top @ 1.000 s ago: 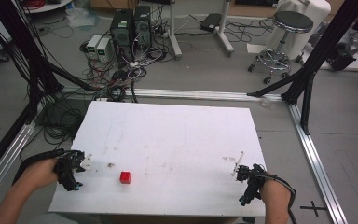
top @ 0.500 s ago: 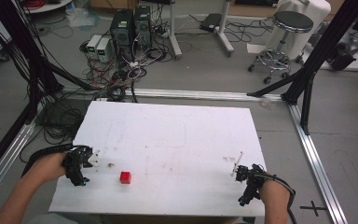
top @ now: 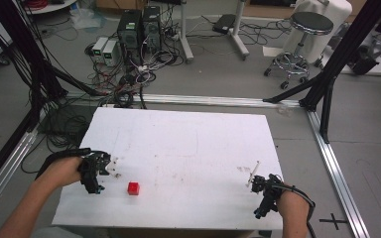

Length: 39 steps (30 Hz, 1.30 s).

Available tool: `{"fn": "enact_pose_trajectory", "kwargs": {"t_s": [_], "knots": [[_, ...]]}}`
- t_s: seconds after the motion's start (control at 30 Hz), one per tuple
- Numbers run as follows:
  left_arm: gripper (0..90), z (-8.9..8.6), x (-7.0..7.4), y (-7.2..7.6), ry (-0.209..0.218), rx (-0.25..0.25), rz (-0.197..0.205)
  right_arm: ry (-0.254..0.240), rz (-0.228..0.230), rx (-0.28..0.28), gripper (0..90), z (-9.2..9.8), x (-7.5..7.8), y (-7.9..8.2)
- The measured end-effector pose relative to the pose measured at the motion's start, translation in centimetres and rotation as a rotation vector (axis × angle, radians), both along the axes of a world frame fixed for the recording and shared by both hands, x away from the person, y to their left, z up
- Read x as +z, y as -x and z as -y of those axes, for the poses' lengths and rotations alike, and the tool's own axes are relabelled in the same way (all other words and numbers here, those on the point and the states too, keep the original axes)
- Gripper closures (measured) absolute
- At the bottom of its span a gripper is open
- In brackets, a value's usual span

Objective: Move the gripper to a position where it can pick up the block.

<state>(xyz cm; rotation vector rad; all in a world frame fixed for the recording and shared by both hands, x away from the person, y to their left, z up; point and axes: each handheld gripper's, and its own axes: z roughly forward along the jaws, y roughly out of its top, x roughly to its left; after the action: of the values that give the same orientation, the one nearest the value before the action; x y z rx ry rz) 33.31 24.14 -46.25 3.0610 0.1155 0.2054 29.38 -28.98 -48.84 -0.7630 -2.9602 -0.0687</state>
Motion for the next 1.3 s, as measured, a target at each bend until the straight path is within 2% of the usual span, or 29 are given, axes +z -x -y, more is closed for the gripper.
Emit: {"fn": "enact_pose_trajectory", "kwargs": {"t_s": [0.13,0.23,0.5,0.73,1.3], "knots": [[23.0,1.5,-0.1,-0.2,-0.011,-0.039,-0.009,-0.006,-0.003,0.002,0.9,-0.1,0.1,0.0],[23.0,1.9,-0.2,-0.2,-0.006,-0.035,-0.013,-0.004,0.0,0.015,0.9,0.0,0.0,0.0],[23.0,3.3,-0.7,-0.3,-0.012,-0.062,-0.032,-0.014,-0.004,-0.005,0.9,-0.2,0.2,0.2],[23.0,4.3,-1.1,-0.3,-0.025,-0.078,-0.035,-0.009,0.003,0.011,0.9,-0.1,0.2,0.1],[23.0,7.1,-2.8,0.0,-0.05,-0.122,-0.057,-0.015,-0.004,0.003,0.9,-0.3,0.1,0.2]]}}
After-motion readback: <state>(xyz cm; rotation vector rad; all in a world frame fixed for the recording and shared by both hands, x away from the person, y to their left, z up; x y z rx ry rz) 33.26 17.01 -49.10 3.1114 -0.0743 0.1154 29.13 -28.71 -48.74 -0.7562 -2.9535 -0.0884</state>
